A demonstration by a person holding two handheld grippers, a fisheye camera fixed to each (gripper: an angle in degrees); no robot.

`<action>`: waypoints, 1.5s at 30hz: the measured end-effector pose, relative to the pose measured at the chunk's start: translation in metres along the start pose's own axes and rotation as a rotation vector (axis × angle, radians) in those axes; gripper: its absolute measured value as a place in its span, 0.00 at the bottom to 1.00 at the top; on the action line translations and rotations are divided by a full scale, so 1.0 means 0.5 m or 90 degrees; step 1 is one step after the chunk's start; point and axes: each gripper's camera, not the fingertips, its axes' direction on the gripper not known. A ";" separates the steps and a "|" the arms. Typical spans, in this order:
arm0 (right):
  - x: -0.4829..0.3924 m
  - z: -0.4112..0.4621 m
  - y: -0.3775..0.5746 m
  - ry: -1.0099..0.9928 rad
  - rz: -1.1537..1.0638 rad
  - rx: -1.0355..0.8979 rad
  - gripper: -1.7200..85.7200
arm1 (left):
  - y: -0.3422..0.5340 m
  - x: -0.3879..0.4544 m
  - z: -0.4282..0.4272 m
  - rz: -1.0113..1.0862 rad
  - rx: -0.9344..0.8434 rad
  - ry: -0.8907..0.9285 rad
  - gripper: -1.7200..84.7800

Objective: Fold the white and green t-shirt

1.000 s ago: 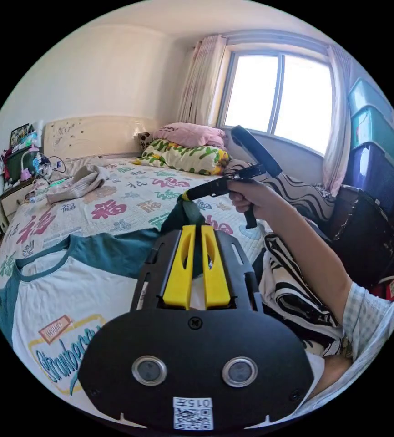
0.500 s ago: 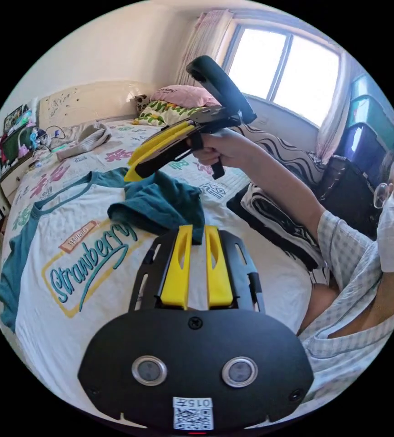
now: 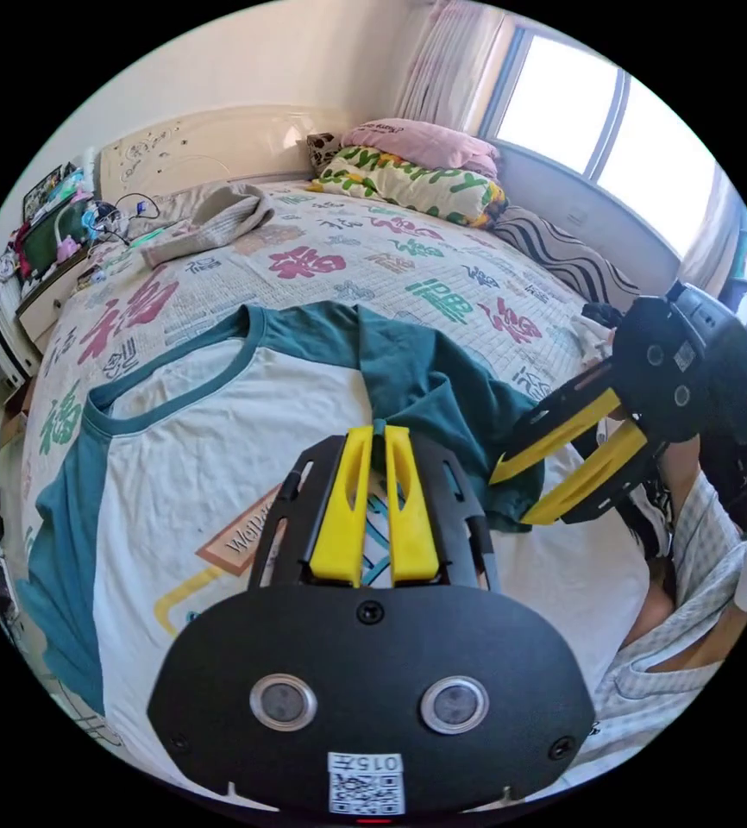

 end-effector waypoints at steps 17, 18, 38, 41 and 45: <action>-0.156 -0.063 0.020 0.232 -0.016 0.118 0.13 | -0.029 0.001 -0.170 0.060 0.049 -0.053 0.10; -0.159 -0.053 0.012 0.227 -0.019 0.098 0.13 | -0.043 -0.001 -0.170 0.059 0.054 -0.048 0.10; -0.158 0.110 -0.092 0.218 0.005 -0.129 0.05 | -0.332 -0.018 0.074 0.035 -0.083 -0.073 0.03; -0.155 0.092 -0.079 0.216 0.029 -0.095 0.07 | -0.319 -0.016 0.068 0.036 -0.075 -0.114 0.07; -0.161 0.042 -0.046 0.233 0.060 -0.013 0.08 | -0.269 -0.031 -0.022 0.023 -0.002 -0.069 0.11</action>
